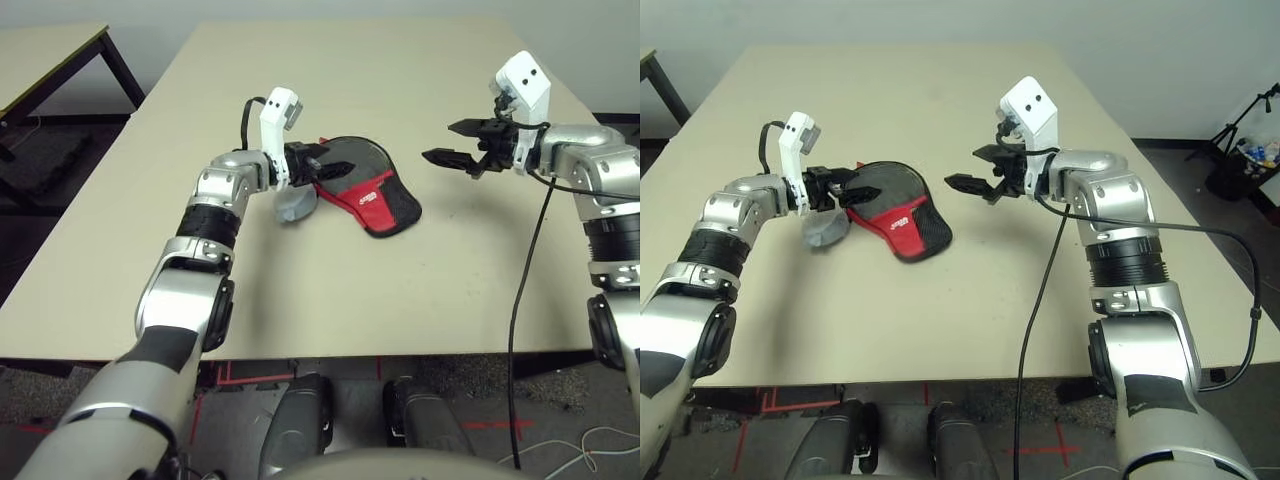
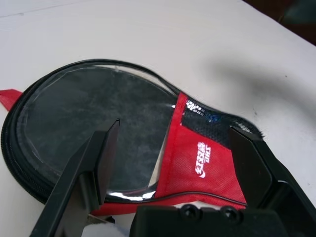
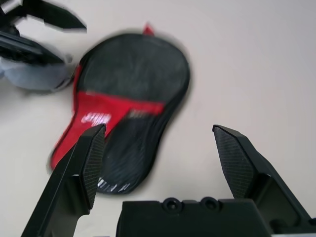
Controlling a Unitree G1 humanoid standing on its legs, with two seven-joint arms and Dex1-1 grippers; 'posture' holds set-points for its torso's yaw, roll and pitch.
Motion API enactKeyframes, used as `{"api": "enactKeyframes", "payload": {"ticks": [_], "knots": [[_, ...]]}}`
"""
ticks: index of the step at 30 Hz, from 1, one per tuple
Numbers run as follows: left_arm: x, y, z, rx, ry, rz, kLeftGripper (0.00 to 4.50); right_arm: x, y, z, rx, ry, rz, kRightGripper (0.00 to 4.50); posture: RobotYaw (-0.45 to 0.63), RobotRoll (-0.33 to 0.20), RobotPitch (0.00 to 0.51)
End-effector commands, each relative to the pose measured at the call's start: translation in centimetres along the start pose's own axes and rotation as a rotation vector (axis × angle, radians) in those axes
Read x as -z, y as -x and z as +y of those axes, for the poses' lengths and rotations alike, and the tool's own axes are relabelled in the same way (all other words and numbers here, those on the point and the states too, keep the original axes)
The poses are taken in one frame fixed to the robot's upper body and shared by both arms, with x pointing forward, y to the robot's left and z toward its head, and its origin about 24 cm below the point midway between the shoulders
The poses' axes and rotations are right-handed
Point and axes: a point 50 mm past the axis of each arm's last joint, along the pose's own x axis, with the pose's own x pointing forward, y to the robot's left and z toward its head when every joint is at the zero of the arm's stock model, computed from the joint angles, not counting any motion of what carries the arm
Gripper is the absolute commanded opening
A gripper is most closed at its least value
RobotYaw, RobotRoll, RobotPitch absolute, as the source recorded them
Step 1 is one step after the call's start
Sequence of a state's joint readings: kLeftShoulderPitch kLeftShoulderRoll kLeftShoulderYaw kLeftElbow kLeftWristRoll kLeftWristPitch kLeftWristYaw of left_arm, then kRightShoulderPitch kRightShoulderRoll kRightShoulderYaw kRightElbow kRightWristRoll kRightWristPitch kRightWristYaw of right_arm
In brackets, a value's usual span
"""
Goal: Store the ping-pong paddle in its case and zip it.
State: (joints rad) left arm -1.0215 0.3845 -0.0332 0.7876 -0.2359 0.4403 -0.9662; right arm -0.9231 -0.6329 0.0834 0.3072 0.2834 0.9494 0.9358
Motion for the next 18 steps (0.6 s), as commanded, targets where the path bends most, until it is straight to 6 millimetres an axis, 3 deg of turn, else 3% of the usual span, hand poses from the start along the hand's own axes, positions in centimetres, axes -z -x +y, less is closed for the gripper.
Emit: {"api": "enactKeyframes", "payload": {"ticks": [1, 5, 9, 18], "knots": [[-1.9, 1.7, -0.3, 0.07, -0.01, -0.009, 4.5, 1.8, -0.2, 0.3, -0.04, -0.241, 0.114, 4.47, 0.13, 0.0, 0.097], [-1.8, 4.1, -1.0, 0.166, 0.023, 0.047, 4.5, 3.8, -1.4, 1.4, -0.074, -0.463, 0.247, 4.47, 0.15, 0.0, 0.093], [-0.6, 5.7, -1.0, 0.153, 0.036, 0.113, 4.5, 5.0, -2.9, 2.2, -0.076, -0.613, 0.308, 4.47, 0.17, 0.0, 0.092], [0.6, 6.2, -1.8, 0.131, 0.074, 0.116, 4.5, 4.8, -7.1, 3.0, -0.054, -0.811, 0.254, 4.47, 0.2, 0.0, 0.093]]}}
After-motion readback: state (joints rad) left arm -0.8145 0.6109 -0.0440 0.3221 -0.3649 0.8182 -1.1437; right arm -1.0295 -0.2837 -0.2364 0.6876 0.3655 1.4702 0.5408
